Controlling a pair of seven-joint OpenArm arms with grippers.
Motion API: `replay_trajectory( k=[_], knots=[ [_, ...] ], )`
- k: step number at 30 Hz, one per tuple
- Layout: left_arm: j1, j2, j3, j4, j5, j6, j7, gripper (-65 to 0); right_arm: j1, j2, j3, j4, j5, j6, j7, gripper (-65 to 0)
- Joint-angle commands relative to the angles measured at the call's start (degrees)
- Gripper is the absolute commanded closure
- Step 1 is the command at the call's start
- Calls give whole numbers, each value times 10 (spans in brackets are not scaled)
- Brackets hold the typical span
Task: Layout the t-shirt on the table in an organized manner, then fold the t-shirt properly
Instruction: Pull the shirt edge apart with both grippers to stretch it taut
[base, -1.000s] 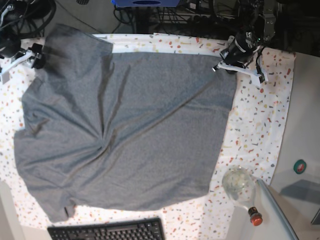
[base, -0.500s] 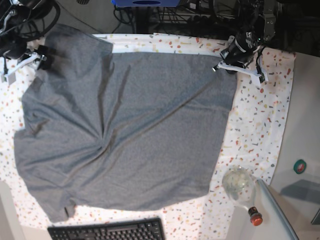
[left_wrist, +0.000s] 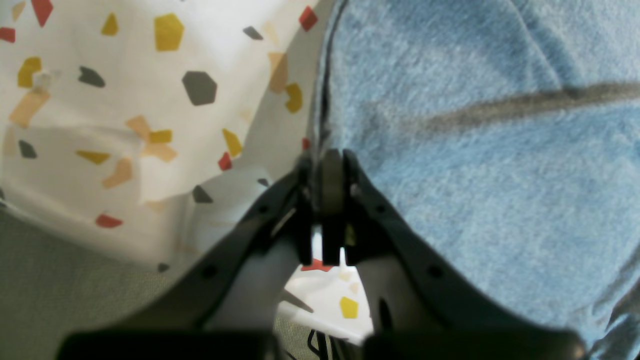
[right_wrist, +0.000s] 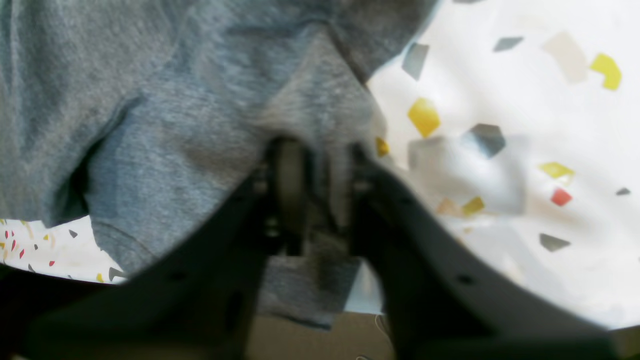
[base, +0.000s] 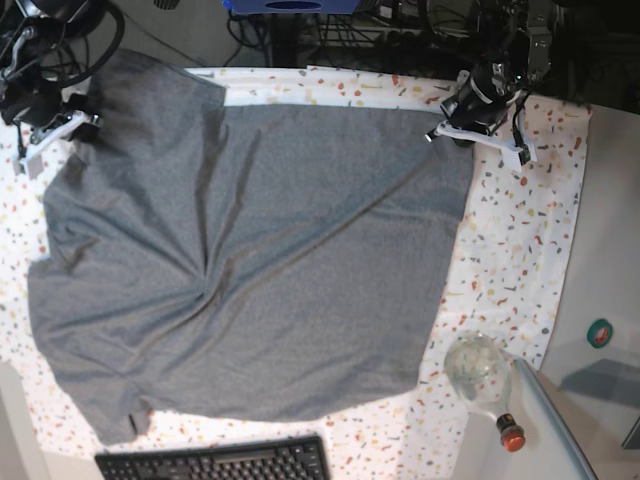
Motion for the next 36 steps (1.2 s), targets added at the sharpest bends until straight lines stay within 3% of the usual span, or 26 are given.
replay_trajectory(
  k=[1,5,10,21,26,30,36],
  knots=[
    [2,-3,-2,8,-1,-3,-8,0,2,8,2,8,7,3,3,-21],
    [2,-3,-2,10,-1,-3,-8,0,-4,8,2,16,0,3,-4,0],
    [14,-4,-2,24,1,-3,-8,0,-31,4,4,110,-19,3,-48,0],
    [91,-23,3,134,1,-3,-8,0,-67,3,6,248,-20,3,-125,0],
    [98,-30,-1,120,1,-3,-8,0,-68,6,6,209,-20,3,-122,0],
    [116,-49,-2,129,1,-3,-9,0,-90,4,6,233,-19,3,-121,0],
    [115,-49,-1,110,1,-3,-9,0,-113,4,6,236,-20,3,-103,0]
  ],
)
